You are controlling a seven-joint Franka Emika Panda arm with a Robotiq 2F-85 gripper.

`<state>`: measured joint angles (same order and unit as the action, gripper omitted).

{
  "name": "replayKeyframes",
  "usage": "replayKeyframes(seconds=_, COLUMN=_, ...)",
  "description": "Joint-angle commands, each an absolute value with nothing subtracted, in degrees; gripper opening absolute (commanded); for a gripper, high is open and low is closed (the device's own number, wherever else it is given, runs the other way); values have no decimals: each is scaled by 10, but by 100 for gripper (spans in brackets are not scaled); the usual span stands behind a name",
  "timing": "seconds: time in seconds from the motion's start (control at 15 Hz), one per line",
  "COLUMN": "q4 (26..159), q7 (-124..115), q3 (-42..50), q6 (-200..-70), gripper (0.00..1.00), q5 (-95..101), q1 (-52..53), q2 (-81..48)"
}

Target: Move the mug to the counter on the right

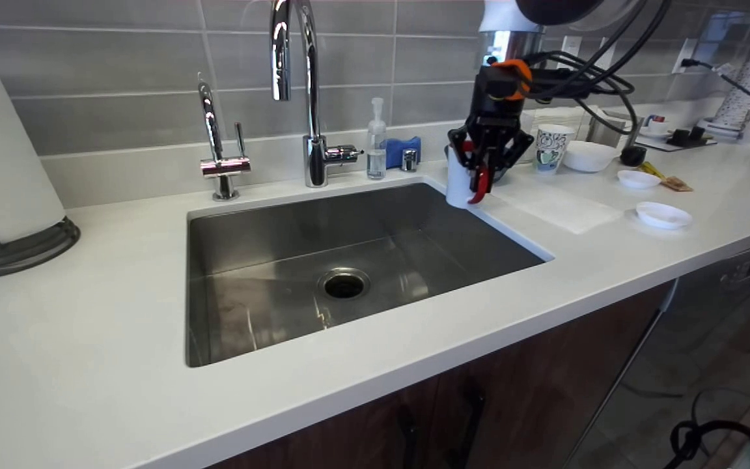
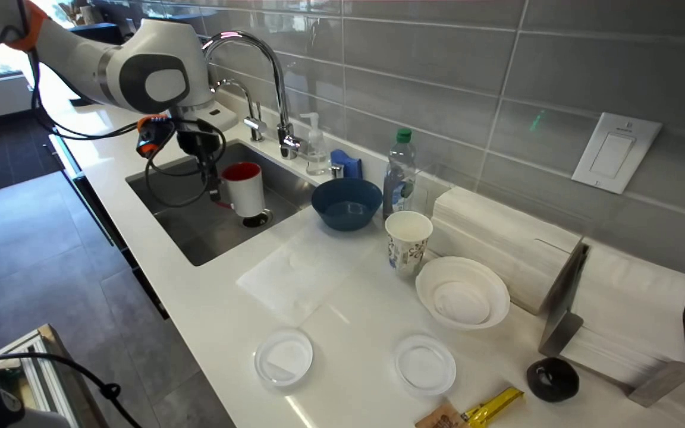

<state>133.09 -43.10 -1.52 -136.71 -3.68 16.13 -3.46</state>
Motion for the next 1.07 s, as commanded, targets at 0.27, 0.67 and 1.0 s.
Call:
replayKeyframes(seconds=0.27, q4=1475, q7=-424, q3=-19, q6=-1371, gripper=5, q5=-50, q1=50, q2=160)
replayKeyframes(seconds=0.67, q4=1500, q7=-381, q3=2, q6=-1385, gripper=5, q5=-58, q1=-16, q2=180)
replayKeyframes(seconds=1.0, q4=1481, q7=-313, q3=27, q6=-1393, gripper=5, q5=-71, q1=-44, q2=143)
